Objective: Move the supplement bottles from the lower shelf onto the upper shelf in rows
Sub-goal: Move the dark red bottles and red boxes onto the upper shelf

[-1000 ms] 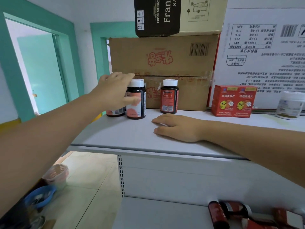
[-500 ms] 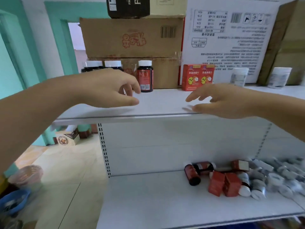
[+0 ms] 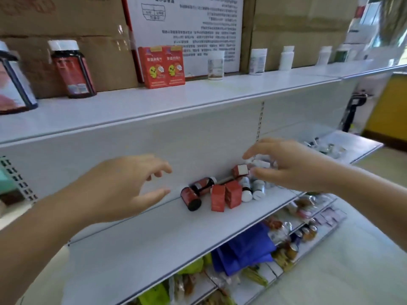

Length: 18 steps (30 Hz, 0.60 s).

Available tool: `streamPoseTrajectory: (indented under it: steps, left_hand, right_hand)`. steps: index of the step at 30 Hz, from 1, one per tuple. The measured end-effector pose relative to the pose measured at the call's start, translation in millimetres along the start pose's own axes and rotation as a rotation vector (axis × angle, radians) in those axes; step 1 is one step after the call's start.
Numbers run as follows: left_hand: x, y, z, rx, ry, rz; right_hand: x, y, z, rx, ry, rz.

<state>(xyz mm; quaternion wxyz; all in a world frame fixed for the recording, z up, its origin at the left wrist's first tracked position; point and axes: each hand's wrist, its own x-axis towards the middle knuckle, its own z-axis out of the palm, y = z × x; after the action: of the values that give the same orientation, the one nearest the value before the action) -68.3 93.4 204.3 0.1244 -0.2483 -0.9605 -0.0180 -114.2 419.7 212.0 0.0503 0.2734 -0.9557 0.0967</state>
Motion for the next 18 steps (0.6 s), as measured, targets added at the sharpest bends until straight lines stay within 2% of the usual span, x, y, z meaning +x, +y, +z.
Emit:
streamPoseTrajectory:
  steps: [6,10,14,18]
  left_hand:
    - [37,-27,125,-0.208,-0.184,-0.244]
    - [66,-40,201,-0.339,-0.215,-0.416]
    - [99,-58,264,-0.44,-0.178,-0.575]
    - [139,-63,316,-0.639,-0.029,-0.821]
  right_hand:
    - [15,66,86,-0.023,-0.121,0.096]
    - [49,101,149,0.035,-0.244,0.104]
    - [101,122,209,0.028,-0.229,0.112]
    - [155,135,261,-0.021,-0.146,0.065]
